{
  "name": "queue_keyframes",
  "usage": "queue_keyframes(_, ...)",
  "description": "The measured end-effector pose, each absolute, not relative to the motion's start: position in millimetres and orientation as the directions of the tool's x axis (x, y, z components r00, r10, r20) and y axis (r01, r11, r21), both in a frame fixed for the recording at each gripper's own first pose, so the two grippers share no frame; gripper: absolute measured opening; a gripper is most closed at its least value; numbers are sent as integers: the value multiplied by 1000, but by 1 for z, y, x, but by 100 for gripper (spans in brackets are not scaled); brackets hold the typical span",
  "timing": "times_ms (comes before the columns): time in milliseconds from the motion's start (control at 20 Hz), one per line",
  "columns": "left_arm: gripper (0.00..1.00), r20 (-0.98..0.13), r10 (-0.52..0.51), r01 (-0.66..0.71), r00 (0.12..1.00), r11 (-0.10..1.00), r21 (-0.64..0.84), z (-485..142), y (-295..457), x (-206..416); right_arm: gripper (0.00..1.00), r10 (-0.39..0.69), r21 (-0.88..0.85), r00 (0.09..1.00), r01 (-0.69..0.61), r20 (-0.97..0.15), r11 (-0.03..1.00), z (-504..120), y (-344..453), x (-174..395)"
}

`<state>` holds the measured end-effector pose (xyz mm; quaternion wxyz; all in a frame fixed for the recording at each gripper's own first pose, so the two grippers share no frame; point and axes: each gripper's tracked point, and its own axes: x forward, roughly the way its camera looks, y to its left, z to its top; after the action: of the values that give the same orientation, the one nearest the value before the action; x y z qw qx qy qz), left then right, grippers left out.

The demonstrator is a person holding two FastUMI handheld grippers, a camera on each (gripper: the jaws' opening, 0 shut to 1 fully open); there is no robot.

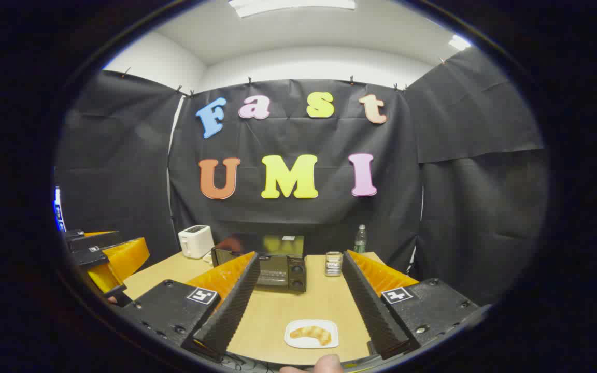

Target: Open the electric oven with the left hand, put the food in, and close the electric oven.

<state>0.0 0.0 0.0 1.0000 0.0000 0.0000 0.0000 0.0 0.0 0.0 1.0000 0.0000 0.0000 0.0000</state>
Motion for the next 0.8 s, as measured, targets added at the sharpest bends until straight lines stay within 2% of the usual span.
queue_keyframes(800, 93, -23, -8, 8, 1000, 1000, -17, -14, -7, 1, 99, -21, 0, 998, 21, -60, 1000, -19, -12, 1)
